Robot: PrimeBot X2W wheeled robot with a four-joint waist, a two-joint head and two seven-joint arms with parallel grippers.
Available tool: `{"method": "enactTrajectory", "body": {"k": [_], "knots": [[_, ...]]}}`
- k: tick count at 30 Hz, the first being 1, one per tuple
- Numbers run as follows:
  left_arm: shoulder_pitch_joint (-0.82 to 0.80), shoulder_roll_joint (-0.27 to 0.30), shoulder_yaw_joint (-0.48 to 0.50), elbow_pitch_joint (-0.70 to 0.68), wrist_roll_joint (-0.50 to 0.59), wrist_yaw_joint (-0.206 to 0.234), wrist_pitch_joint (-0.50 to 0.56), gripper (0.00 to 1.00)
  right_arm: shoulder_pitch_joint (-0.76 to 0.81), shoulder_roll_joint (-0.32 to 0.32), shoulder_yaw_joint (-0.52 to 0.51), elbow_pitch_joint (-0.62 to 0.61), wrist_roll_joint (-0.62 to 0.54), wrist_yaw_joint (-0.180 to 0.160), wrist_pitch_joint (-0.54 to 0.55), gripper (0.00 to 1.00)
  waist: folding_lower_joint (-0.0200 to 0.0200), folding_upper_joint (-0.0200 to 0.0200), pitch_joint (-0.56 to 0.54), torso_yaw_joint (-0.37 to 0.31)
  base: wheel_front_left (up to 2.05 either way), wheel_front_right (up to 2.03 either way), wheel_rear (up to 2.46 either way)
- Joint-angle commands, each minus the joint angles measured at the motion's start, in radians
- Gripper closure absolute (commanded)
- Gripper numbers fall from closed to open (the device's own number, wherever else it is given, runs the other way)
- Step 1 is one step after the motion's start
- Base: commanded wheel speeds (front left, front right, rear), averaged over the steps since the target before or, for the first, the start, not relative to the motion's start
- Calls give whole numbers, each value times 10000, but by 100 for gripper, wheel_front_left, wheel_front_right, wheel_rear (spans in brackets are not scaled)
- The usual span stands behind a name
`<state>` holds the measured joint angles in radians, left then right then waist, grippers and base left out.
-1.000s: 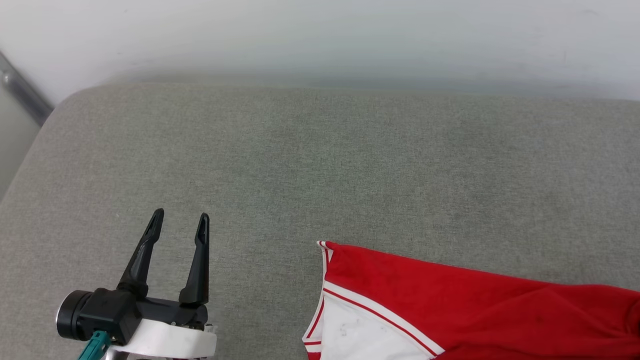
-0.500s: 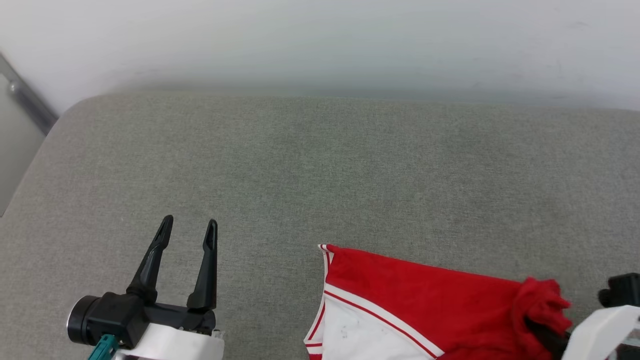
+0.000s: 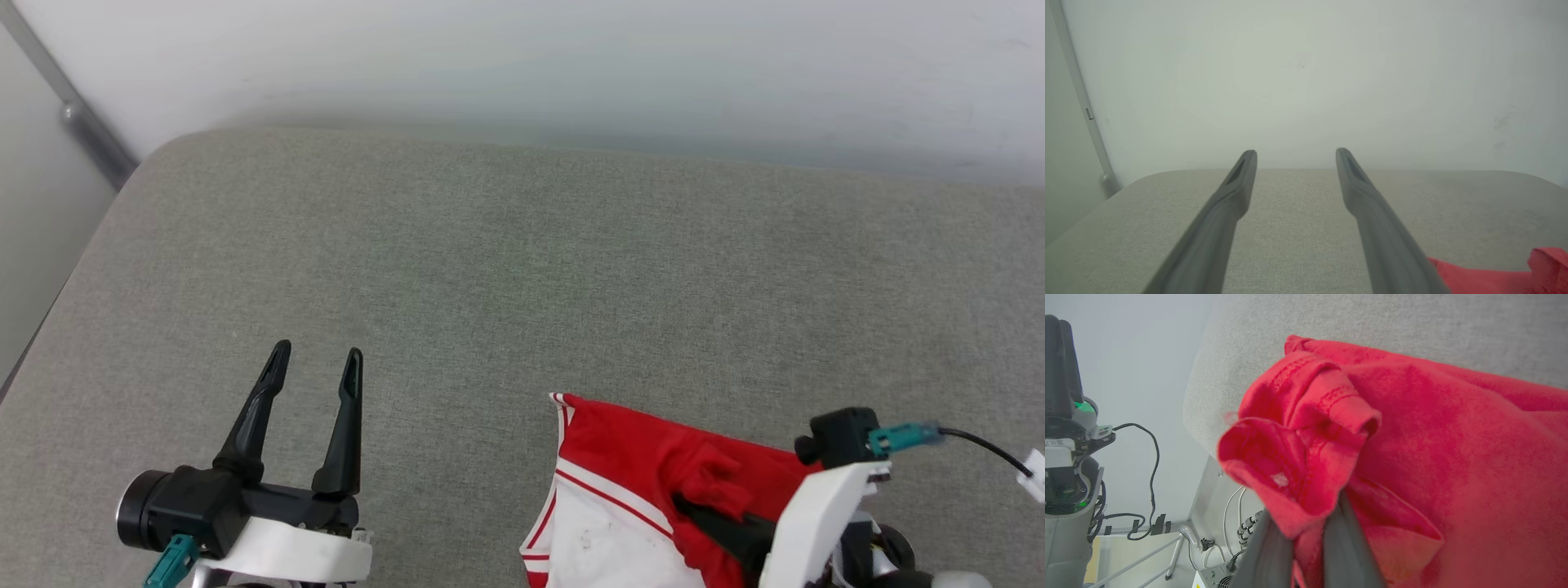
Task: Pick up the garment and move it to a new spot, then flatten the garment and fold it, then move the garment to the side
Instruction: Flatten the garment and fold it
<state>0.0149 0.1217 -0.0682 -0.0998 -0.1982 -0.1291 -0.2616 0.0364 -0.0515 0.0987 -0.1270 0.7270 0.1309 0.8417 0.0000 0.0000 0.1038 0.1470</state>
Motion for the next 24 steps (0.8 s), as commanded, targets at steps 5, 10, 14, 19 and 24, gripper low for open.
{"method": "enactTrajectory", "body": {"k": [5,10,14,19,24], "knots": [[-121,53,-106,51,-24,-11,-45,0,-795,12,839,847,-178,-5,-608,100,0,0,88,229,0,0,0],[-159,92,-118,72,-69,-11,-45,0,-1272,18,1389,1754,-249,-5,-1043,100,0,0,162,348,0,0,0],[-225,92,-103,85,-67,-12,-45,0,-1741,17,1801,2593,-18,-5,-1567,0,0,0,276,388,0,0,0],[-199,160,-191,187,-6,-12,-45,0,-2320,13,2050,2762,-1016,-5,-1798,0,0,0,229,203,0,0,0],[-183,183,-103,208,-14,-12,-45,0,-2705,10,1624,2157,-1962,-5,-1554,0,0,0,73,-42,0,0,0]]}}
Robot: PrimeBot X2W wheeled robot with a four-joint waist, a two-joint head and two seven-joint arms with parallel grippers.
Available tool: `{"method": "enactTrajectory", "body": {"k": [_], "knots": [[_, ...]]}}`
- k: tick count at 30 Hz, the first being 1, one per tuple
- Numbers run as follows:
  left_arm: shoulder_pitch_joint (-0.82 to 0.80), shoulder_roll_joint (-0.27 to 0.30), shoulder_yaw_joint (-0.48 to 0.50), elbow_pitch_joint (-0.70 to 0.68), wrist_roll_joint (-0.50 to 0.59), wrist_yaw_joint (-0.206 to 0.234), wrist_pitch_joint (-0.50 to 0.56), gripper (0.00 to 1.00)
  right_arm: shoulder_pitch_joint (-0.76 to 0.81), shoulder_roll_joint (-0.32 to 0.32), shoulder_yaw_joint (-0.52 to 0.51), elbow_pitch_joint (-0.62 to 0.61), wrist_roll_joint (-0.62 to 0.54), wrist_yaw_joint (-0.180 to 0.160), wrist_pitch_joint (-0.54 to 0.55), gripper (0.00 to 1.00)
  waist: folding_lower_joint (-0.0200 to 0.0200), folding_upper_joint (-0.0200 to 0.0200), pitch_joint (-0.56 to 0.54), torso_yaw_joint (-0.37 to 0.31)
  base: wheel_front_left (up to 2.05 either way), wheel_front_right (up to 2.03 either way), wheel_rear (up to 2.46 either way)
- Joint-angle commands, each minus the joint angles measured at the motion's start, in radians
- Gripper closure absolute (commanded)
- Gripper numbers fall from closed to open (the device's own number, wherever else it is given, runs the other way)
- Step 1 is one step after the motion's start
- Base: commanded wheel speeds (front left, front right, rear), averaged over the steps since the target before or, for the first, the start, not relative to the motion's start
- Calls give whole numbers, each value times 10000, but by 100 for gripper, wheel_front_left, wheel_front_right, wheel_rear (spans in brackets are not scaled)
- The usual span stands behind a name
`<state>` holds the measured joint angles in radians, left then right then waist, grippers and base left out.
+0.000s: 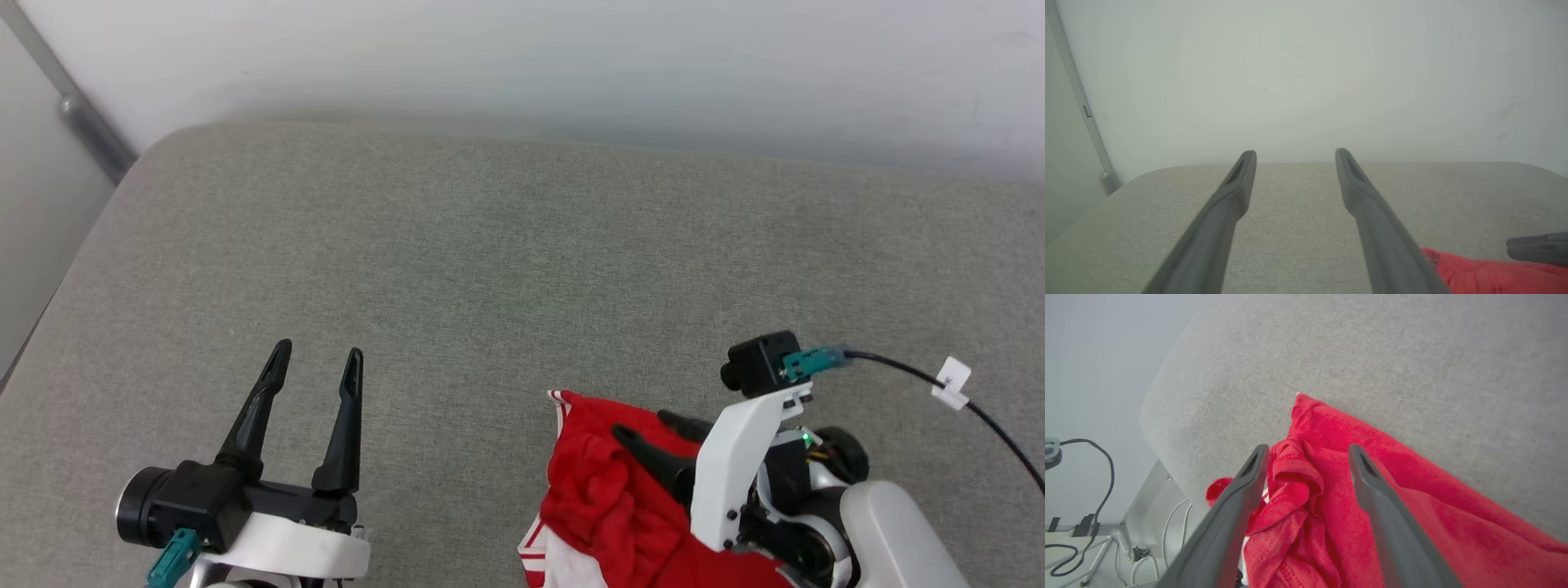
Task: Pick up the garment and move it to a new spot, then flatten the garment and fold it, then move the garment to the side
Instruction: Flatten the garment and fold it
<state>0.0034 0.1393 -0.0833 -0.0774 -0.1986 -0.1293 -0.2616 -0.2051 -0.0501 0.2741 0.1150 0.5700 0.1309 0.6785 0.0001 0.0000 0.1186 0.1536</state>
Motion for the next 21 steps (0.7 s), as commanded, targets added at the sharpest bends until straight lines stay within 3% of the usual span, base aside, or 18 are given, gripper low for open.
{"method": "enactTrajectory", "body": {"k": [1,7,15,18,21], "knots": [[-54,-3,66,-28,-15,-8,-45,0,-365,-115,-224,-475,-680,-5,71,0,-1,0,-108,-160,0,0,0],[32,-53,120,-85,-42,-10,-45,0,-680,-1178,-685,-1574,-1802,-5,-377,0,-1,0,-242,-437,0,0,0],[87,-57,180,-180,-45,-8,-44,0,-87,-2586,-2222,-2760,-2733,-5,-2423,0,-1,0,-297,-769,0,0,0],[71,-69,193,-214,-86,-8,-46,0,529,-2769,-2866,-3088,-3153,-5,-3529,0,-1,0,-264,-822,0,0,0],[118,-78,154,-227,-137,-9,-46,0,1462,-2361,-3745,-3352,-3497,-6,-5004,0,-1,0,-259,-846,0,0,0]]}}
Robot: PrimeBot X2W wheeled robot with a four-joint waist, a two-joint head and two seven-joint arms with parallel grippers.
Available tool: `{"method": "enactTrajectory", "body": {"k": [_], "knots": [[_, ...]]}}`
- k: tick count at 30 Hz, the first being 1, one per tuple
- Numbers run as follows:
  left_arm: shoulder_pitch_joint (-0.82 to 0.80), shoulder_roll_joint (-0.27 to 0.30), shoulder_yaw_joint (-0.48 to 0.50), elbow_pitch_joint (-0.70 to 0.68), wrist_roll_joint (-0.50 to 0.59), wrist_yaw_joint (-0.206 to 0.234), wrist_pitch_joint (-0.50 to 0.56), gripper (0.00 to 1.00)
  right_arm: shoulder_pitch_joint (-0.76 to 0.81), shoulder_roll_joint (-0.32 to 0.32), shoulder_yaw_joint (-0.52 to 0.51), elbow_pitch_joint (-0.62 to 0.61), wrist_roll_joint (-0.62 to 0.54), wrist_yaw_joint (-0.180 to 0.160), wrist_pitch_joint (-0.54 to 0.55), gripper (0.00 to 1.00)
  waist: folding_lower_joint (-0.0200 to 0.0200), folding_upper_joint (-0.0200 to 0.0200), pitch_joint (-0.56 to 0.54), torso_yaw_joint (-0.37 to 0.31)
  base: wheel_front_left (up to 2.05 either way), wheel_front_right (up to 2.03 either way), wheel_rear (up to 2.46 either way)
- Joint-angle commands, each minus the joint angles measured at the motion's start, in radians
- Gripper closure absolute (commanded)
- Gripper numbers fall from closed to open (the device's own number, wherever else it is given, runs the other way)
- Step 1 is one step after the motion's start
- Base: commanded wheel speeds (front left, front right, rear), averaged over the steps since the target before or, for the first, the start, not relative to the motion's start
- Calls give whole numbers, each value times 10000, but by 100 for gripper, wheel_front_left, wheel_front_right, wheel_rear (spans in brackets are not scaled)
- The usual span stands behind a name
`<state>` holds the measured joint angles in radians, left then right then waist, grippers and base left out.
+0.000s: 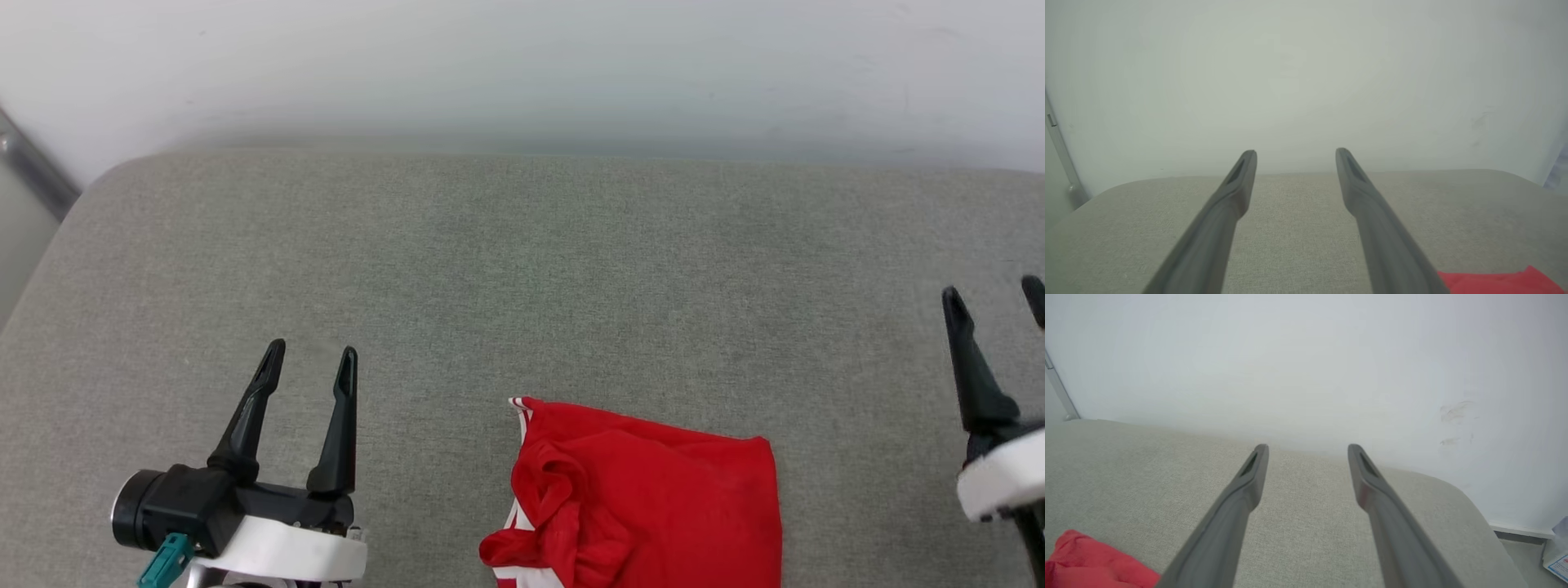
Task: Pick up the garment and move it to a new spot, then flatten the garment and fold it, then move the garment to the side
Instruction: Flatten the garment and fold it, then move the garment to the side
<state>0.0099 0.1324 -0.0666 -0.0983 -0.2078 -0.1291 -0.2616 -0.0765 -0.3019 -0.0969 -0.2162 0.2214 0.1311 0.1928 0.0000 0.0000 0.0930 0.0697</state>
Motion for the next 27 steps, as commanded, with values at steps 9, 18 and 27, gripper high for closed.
{"method": "enactTrajectory", "body": {"k": [9,18,27], "knots": [[337,81,-20,-56,-125,-12,-46,0,1575,1443,-856,-520,-469,-7,-2307,0,0,0,-61,-47,0,0,0],[405,98,-184,-54,-132,-11,-46,0,1941,2078,-700,-485,-798,-8,-2804,0,0,0,-160,-19,0,0,0],[418,131,-257,-89,-133,-12,-46,0,2020,2308,-625,-495,-684,-7,-2613,0,0,0,-189,-56,0,0,0]]}}
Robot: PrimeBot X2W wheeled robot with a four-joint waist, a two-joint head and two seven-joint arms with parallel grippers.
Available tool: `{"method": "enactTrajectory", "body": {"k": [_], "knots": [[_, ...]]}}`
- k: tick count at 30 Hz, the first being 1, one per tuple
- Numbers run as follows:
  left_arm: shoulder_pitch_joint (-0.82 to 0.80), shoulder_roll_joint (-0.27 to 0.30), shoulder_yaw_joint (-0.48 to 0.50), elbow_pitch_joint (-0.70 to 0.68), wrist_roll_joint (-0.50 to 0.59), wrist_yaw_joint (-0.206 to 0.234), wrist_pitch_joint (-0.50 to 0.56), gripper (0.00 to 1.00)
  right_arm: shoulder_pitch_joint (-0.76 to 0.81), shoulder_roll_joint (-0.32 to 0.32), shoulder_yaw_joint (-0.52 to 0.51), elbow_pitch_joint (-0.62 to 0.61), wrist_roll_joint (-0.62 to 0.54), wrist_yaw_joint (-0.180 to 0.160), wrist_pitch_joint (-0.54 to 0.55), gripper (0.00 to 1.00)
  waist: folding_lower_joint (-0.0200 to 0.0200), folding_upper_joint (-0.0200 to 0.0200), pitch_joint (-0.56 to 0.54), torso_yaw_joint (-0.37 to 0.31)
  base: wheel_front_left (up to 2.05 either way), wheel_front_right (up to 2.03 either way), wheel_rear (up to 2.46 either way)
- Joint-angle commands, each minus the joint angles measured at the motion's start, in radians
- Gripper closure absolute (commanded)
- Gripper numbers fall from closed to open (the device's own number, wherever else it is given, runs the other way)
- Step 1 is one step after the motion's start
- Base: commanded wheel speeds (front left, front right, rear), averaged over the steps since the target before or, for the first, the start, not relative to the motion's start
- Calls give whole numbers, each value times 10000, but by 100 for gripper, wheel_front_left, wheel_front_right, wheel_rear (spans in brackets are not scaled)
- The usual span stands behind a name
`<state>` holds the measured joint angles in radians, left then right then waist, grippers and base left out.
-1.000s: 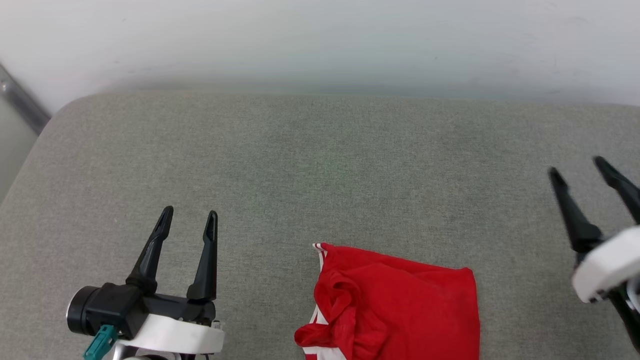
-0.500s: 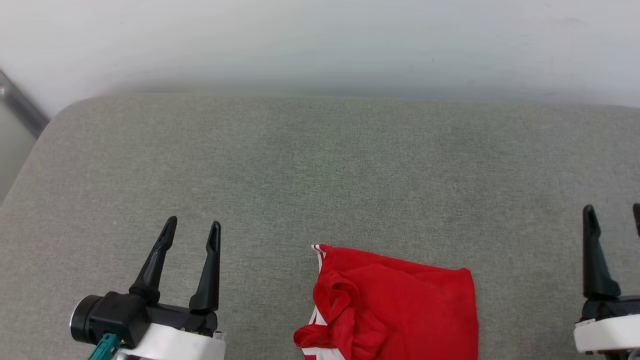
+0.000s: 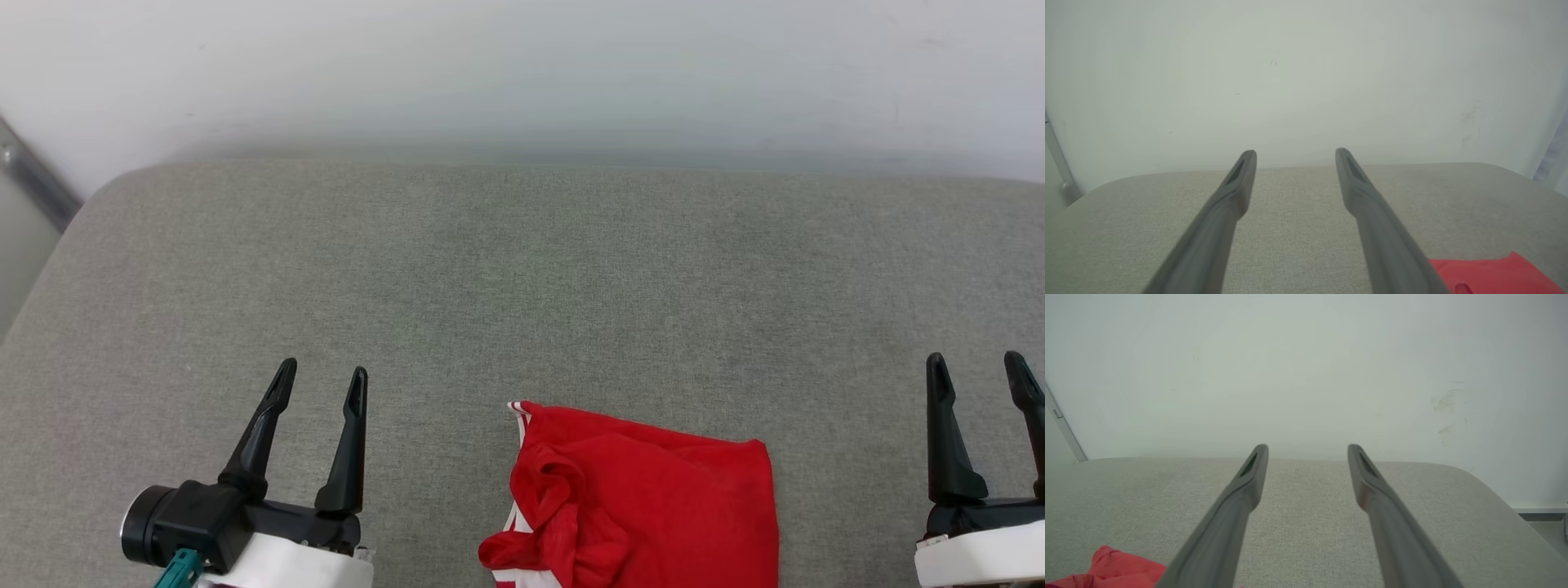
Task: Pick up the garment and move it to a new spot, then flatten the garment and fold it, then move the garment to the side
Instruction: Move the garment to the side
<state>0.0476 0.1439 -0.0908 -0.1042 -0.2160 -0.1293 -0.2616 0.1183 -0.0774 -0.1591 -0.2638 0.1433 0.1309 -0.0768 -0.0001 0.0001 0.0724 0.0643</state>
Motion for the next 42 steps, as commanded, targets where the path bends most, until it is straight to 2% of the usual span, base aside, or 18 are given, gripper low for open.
{"method": "enactTrajectory", "body": {"k": [1,6,10,17,22,25,31,42], "knots": [[28,14,-27,-31,-42,-10,-44,0,65,75,-19,-45,105,-5,123,0,1,-1,32,0,0,0,0],[-63,-14,-68,-41,-12,-10,-46,0,55,39,36,-320,57,-5,668,0,1,-1,179,39,0,0,0],[-146,-56,18,-42,-46,-9,-46,0,-107,-289,262,-737,328,-5,2085,0,1,-1,330,87,0,0,0],[-353,-146,0,-52,-52,-9,-46,0,20,-1142,889,-1475,1658,-6,6991,0,1,-1,670,213,0,0,0],[-549,-186,-137,12,-48,-10,-46,0,108,-939,966,-1758,2206,-5,10248,0,1,-1,933,380,0,0,0],[-657,-191,-227,61,-41,-11,-46,0,-152,-601,906,-1807,2304,-5,11388,0,1,-1,1101,541,0,0,0],[-915,-163,-362,172,-13,-9,-46,0,-557,-312,982,-1045,2057,-5,12378,0,1,-1,1387,890,0,0,0],[-1177,-199,-516,206,-34,-11,-46,0,-943,-52,1301,876,1869,-5,12120,0,1,-1,1716,1395,0,0,0]]}}
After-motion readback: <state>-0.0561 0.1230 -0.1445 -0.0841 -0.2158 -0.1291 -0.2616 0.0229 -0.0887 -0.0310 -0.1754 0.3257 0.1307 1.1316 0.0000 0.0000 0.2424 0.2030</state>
